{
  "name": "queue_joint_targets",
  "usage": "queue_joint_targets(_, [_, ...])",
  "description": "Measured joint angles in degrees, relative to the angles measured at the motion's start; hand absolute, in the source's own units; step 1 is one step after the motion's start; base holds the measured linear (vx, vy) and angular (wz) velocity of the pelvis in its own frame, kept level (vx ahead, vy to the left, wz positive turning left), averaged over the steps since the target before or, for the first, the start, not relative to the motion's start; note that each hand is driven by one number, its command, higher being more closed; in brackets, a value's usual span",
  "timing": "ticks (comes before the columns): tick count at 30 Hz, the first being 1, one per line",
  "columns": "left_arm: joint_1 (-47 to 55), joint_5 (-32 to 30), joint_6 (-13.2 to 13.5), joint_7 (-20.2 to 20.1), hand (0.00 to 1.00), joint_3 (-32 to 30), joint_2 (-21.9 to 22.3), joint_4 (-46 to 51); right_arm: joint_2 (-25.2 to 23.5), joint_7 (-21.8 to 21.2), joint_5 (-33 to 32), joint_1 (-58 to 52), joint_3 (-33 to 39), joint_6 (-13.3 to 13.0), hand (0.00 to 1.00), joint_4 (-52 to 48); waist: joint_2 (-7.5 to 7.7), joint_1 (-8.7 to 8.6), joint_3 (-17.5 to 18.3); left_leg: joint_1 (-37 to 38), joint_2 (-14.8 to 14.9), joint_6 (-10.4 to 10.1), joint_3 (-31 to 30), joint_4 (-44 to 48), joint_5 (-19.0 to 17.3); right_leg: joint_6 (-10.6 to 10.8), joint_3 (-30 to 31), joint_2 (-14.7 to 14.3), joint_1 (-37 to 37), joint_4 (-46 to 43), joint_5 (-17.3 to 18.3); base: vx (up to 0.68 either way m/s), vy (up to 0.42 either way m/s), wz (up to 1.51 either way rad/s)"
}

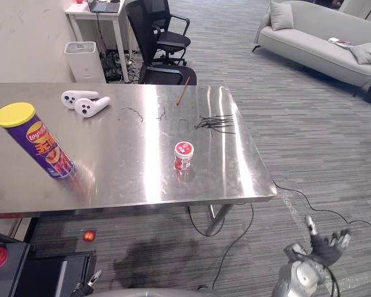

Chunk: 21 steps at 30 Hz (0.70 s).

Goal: Put the gum and the chips on the shelf.

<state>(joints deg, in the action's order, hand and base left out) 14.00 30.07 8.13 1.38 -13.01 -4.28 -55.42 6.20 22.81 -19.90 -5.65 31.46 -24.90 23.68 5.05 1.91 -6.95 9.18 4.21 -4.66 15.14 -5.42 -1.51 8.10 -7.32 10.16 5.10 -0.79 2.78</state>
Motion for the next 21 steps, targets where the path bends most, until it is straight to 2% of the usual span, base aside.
queue_joint_targets(5, [0.87, -0.01, -0.50, 0.71, 0.00, 1.97, -0.35, 1.36, 1.09, 1.53, 5.05, 1.14, -2.95, 0.60, 0.00, -9.34, -0.77, -0.27, 0.45, -0.71, -0.35, -0.01, -0.16, 0.00, 0.00, 0.25, -0.27, -0.06, -0.22, 0.80, -0.16, 0.00, 0.000, 0.00])
queue_joint_targets(9, [0.86, -1.65, -1.08, 0.88, 0.00, 2.15, -0.43, 1.57, 2.18, -2.26, 9.10, 1.29, -7.75, 1.18, 0.00, -14.30, -1.10, -0.29, 0.75, -1.49, -0.38, 0.00, -0.30, 0.01, 0.00, 0.43, -0.26, -0.12, -0.93, 0.86, -0.27, 0.00, 0.000, 0.00])
queue_joint_targets(15, [0.92, -2.59, -1.16, 1.06, 0.00, 2.64, -0.81, 1.78, 4.65, -15.12, 12.72, 1.75, -14.78, 2.01, 0.00, -19.17, -1.06, -0.48, 0.77, -2.58, -0.69, 0.05, -1.25, 0.03, 0.03, 0.67, -0.86, 0.08, -1.45, 1.06, -0.48, 0.00, -0.007, 0.06])
queue_joint_targets(21, [1.15, -4.01, -1.10, 2.03, 0.00, 3.05, -1.31, 1.77, 9.48, -25.38, 12.00, 2.23, -20.36, 3.64, 0.00, -21.41, -0.92, -1.51, 0.76, -4.14, -0.59, 0.38, -2.07, 1.45, -0.30, 0.67, -1.78, 0.23, -2.10, 0.60, -0.50, -0.01, -0.015, 0.06])
